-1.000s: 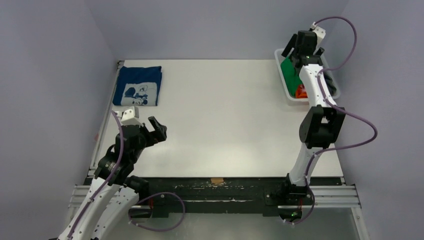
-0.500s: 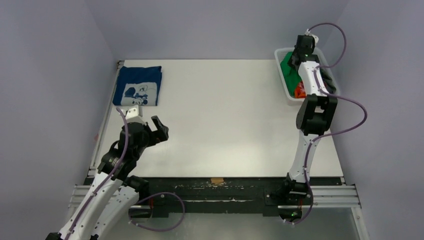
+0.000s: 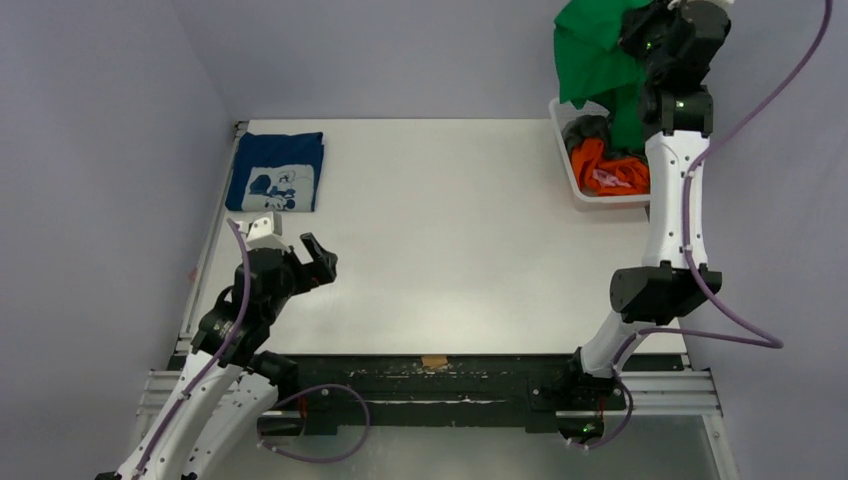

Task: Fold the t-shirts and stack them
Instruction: Move the tshirt to the center of the board

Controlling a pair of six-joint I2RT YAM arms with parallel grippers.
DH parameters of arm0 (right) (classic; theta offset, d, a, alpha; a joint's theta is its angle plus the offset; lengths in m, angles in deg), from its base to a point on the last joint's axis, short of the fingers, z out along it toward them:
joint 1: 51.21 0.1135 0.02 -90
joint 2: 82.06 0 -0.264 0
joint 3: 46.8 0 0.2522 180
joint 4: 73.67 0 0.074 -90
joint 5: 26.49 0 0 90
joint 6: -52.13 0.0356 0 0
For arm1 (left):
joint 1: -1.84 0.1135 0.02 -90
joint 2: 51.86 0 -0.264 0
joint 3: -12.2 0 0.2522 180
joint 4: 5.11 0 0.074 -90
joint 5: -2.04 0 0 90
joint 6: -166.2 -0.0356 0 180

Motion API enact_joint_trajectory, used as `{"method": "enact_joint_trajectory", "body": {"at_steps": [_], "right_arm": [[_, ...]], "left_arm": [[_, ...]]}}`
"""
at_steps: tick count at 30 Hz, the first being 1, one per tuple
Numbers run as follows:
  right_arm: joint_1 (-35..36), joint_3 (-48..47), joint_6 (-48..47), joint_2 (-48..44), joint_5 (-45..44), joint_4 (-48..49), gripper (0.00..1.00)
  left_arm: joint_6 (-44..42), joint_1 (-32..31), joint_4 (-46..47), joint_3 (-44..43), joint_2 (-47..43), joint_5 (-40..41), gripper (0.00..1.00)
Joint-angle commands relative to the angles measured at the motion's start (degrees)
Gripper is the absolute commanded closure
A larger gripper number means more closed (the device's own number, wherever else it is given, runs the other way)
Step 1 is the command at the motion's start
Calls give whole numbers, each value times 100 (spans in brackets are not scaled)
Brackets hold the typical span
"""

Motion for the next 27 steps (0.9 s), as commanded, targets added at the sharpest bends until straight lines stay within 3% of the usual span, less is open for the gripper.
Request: {"method": "enact_joint_trajectory", "body": {"at_steps": [1, 7, 12, 16, 18, 21, 22, 25, 27], "right_arm": [[69, -506, 594, -224, 1335, 703, 100], [817, -403, 1478, -416, 3613, 935, 100], [2032, 2, 1087, -504, 4563, 757, 100], [2162, 1576, 962, -1099, 5042, 949, 100], [2154, 2551, 208, -1561, 4456, 430, 98], [2154, 4229, -647, -2234, 2702, -53, 88], [2151, 4753, -726, -2386, 2043, -89, 78], [2101, 5776, -528, -2517, 464, -345, 35], [2097, 6117, -257, -2542, -96, -708, 23]], "left_arm": [[17, -11, 185, 23, -34, -16, 0], [40, -12, 114, -18, -82, -150, 0], [202, -9, -207, -78, -417, -185, 0], [344, -11, -477, -81, -697, 3, 0], [442, -8, -598, -90, -766, 76, 0], [572, -13, -777, -109, -802, 109, 0], [618, -13, -835, -104, -806, 130, 0], [766, -13, -925, -63, -730, 203, 0], [797, -13, -798, -7, -520, 101, 0]]}}
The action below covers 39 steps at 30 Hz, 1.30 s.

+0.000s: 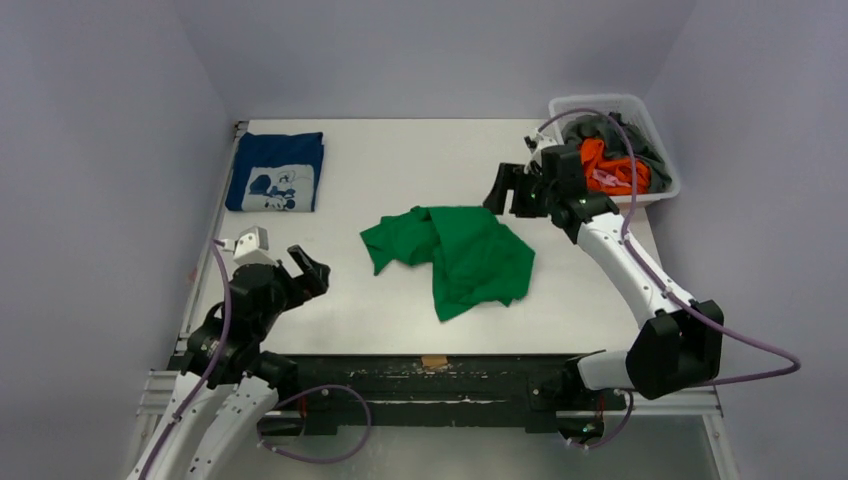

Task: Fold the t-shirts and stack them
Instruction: Move the tshirt to the center of the board, then flatten out the tshirt

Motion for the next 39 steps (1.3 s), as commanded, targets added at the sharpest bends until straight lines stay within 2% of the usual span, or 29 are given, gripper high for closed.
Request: {"method": "enact_joint_trajectory", "body": {"at_steps": [1, 3, 5, 8, 11, 15, 18, 21, 28, 31, 33, 35, 36, 39], "right_arm": [[-50, 734, 44, -191, -2121, -499, 20], [-30, 1104, 159, -475, -2163, -505, 14], [-22, 1521, 463, -822, -2073, -390, 13], [30, 2130, 739, -1390, -1754, -213, 13], [238, 2366, 797, -1796, -1716, -490, 15], [469, 2724, 1048, -2297, -1998, -958, 18], [637, 3185, 1174, -2579, -1576, -702, 21], [1007, 3306, 1161, -2274, -1352, -328, 24], [2167, 2927, 1353, -698, -1795, 364, 30], [2553, 2781, 1501, -219, -2035, 587, 31], [2732, 2659, 1560, 46, -2229, 618, 32], [2848, 2551, 1614, 280, -2472, 577, 34], [2876, 2511, 1650, 351, -2635, 527, 36], [2899, 2312, 1864, 517, -3309, 98, 39]], "left_arm": [[222, -13, 172, 18, 379, -78, 0], [198, -13, 520, 107, 787, -425, 0], [177, -13, 972, 165, 1345, -772, 0], [146, -13, 1721, 95, 2369, -1253, 0], [0, -13, 2405, -205, 3487, -1678, 0], [-146, -12, 2601, -949, 4966, -1790, 0], [-206, -13, 2801, -1365, 5924, -2088, 4], [-205, -11, 2966, -1730, 6627, -2190, 6], [-189, -13, 2779, -2783, 7980, -2421, 21], [-158, -10, 2760, -2977, 8326, -2567, 37], [-159, -13, 2801, -3051, 8466, -2656, 61], [-173, -13, 2784, -3091, 8537, -2643, 93], [-185, -13, 2754, -3097, 8532, -2596, 100], [-276, -12, 2685, -2998, 8367, -2396, 100]]}}
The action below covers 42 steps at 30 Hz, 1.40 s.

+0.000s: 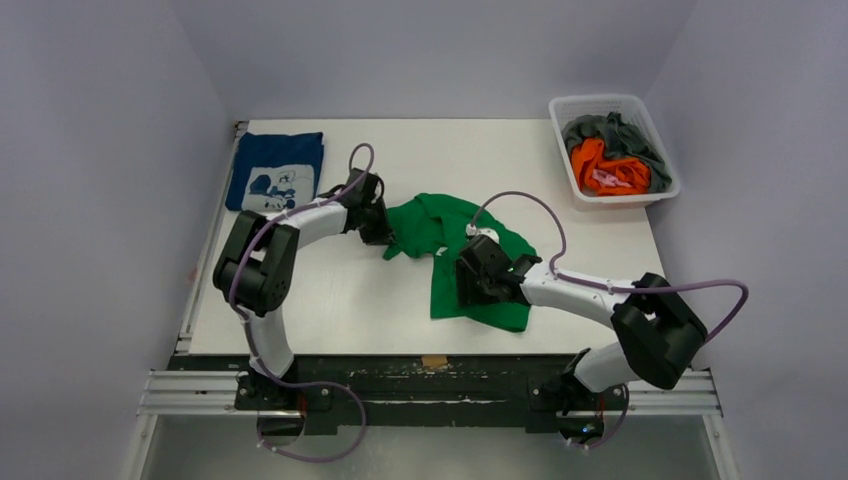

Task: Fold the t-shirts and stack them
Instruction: Flatten out the tshirt

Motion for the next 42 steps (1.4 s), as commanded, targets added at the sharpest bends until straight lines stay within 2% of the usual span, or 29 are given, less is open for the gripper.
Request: {"method": "enact_joint_trajectory", "body": {"at_steps": [1, 5, 11, 14, 20, 22, 27, 30, 36, 39, 42], "right_arm": [[60, -462, 391, 159, -1110, -303, 40], [176, -500, 282, -157, -1069, -411, 40], [473, -175, -85, -726, -312, -68, 40], [566, -143, -140, -426, -245, 39, 41], [662, -244, -160, 332, -391, 150, 48], [662, -286, -79, 419, -560, 67, 54], [667, -345, 177, 98, -1290, -273, 79], [666, -378, 260, -203, -1527, -397, 100], [641, -570, 252, -505, -2546, -768, 100], [610, -898, 111, -817, -3226, -900, 100], [610, -1263, -54, -1302, -4140, -1022, 100]], "left_arm": [[-212, -9, -12, 1, -267, 176, 100], [-175, -9, -53, 536, -844, 500, 100], [156, -15, 301, 2142, -2104, 586, 100], [255, -22, 345, 2582, -2608, 573, 100], [302, -40, 221, 2925, -3245, 789, 100], [294, -39, 172, 2927, -3292, 820, 100], [272, -39, 65, 2901, -3323, 995, 100], [238, -37, -82, 2827, -3382, 1234, 100], [91, -35, -249, 2679, -3579, 1512, 100], [4, -39, -568, 2282, -3817, 1813, 100], [-163, -47, -560, 1896, -4337, 1687, 100]]}}
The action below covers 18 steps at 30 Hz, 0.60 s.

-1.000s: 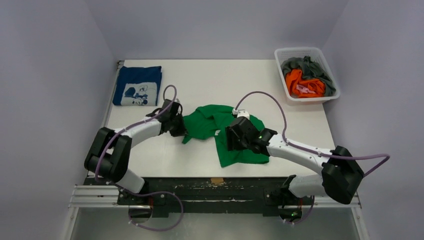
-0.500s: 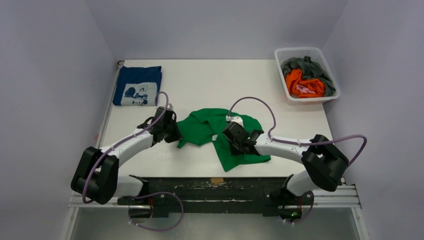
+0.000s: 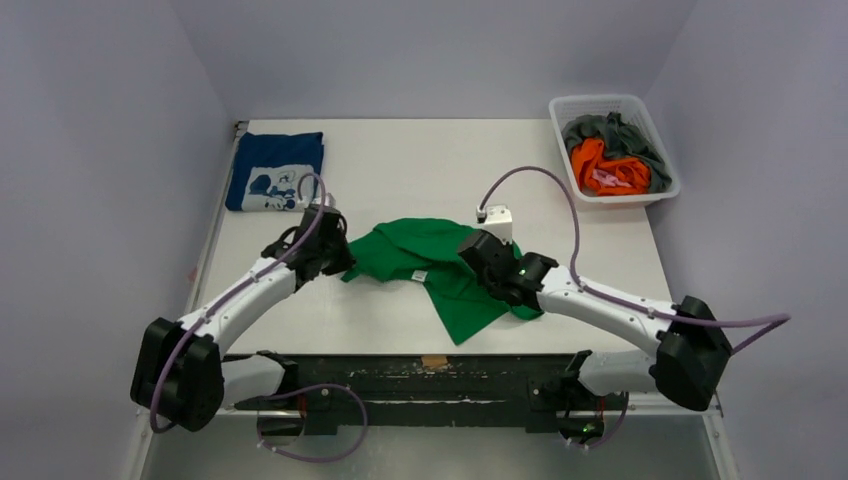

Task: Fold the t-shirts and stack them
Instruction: Flatten out the tshirt

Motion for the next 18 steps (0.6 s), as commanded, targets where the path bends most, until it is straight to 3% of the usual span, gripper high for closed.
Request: {"method": "enact_joint_trajectory", "body": {"at_steps": [1, 3, 9, 14, 18], "right_arm": [[-20, -790, -277, -898, -1780, -152, 100], [-20, -1012, -722, -1386, -1920, 22, 100], [-20, -1702, -2165, -2644, -1103, 803, 100], [-20, -2750, -2511, -3043, 76, 592, 100], [-19, -3350, -2692, -3028, 426, 275, 100]], "left_arm": [[-358, -51, 4, -809, -919, 136, 100], [-514, -101, -63, -1079, -1392, 133, 100], [-1036, -142, -320, -1799, -3040, -23, 100], [-1375, -142, -369, -2523, -3960, -390, 100], [-1632, -136, -487, -3016, -4297, -311, 100]]}}
